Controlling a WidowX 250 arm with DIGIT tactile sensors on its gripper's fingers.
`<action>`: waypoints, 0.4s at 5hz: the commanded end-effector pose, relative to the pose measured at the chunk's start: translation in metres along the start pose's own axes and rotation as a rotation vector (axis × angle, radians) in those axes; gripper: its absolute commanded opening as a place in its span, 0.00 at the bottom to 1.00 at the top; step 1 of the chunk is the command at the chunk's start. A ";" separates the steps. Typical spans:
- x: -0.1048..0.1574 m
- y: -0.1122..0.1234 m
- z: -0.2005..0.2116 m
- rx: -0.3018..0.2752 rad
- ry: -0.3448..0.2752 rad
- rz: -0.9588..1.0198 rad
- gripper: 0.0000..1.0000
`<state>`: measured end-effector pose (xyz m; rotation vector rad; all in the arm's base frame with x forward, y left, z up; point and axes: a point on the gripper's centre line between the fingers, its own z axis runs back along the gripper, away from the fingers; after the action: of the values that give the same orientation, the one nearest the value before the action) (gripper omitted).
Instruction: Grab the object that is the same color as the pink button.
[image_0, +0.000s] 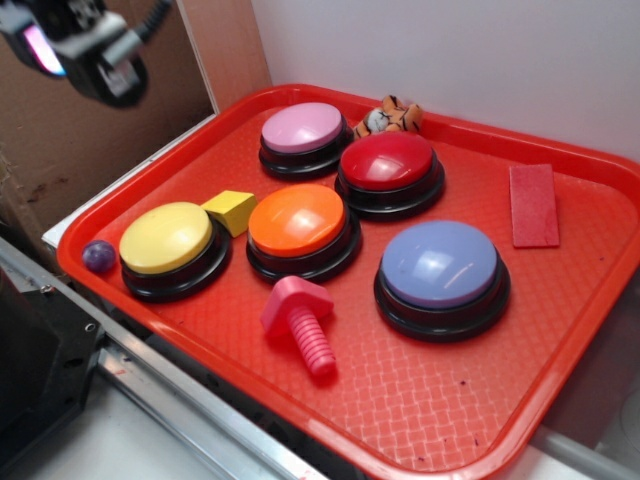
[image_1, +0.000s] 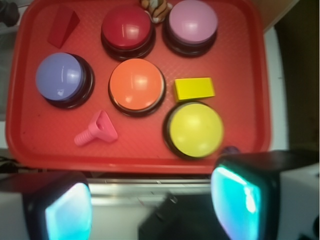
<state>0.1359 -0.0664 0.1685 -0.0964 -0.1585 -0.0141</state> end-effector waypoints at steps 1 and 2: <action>0.011 -0.025 -0.061 -0.040 -0.041 0.085 1.00; 0.015 -0.037 -0.090 -0.018 -0.058 0.127 1.00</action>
<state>0.1598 -0.1090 0.0782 -0.1076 -0.1864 0.1215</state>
